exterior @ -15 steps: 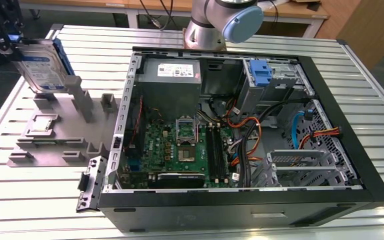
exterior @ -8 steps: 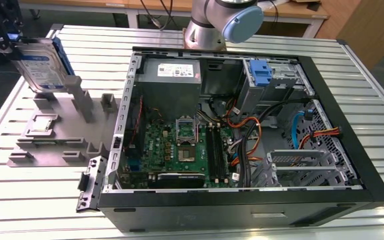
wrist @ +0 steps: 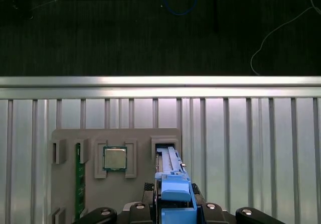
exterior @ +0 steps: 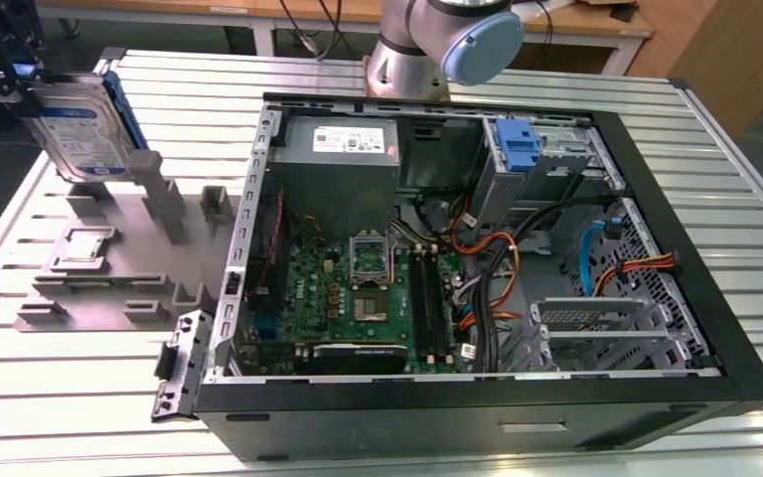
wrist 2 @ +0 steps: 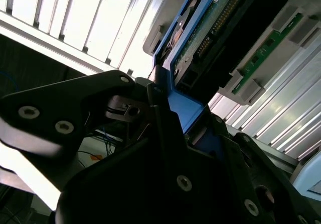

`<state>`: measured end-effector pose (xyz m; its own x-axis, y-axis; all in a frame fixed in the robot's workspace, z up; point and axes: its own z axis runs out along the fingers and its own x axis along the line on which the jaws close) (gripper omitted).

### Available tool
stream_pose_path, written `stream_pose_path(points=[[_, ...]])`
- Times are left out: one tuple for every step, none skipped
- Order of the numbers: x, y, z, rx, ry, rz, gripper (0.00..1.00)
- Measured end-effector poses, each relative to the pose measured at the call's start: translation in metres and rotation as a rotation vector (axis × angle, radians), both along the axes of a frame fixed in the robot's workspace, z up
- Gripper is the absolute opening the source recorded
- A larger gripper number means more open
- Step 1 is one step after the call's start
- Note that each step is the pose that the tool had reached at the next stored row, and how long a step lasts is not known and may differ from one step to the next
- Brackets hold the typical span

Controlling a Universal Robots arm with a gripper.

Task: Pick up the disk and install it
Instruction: 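Pick up the disk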

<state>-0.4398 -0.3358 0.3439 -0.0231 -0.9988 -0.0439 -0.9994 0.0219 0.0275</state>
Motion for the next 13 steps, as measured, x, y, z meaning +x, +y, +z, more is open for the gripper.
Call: stream_pose_path(points=[[0.0,0.0,0.0005,0.0,0.0,0.0,0.37],[0.0,0.0,0.0007,0.0001,-0.0003,0.0,0.37],[0.0,0.0,0.001,0.0002,-0.0003,0.0,0.37],[0.0,0.0,0.0012,0.0002,-0.0004,0.0,0.37],[0.0,0.0,0.0015,0.0001,-0.0002,0.0,0.37],[0.0,0.0,0.0017,0.0001,-0.0002,0.0,0.37],[0.0,0.0,0.0021,0.0001,-0.0001,0.0,0.37],[0.0,0.0,0.0026,0.0,0.0,0.0,0.37],[0.0,0.0,0.0029,0.0,-0.0001,0.0,0.37],[0.0,0.0,0.0032,0.0002,-0.0003,0.0,0.37],[0.0,0.0,0.0034,0.0001,-0.0003,0.0,0.37],[0.0,0.0,0.0037,0.0002,-0.0004,0.0,0.37],[0.0,0.0,0.004,0.0001,-0.0002,0.0,0.37]])
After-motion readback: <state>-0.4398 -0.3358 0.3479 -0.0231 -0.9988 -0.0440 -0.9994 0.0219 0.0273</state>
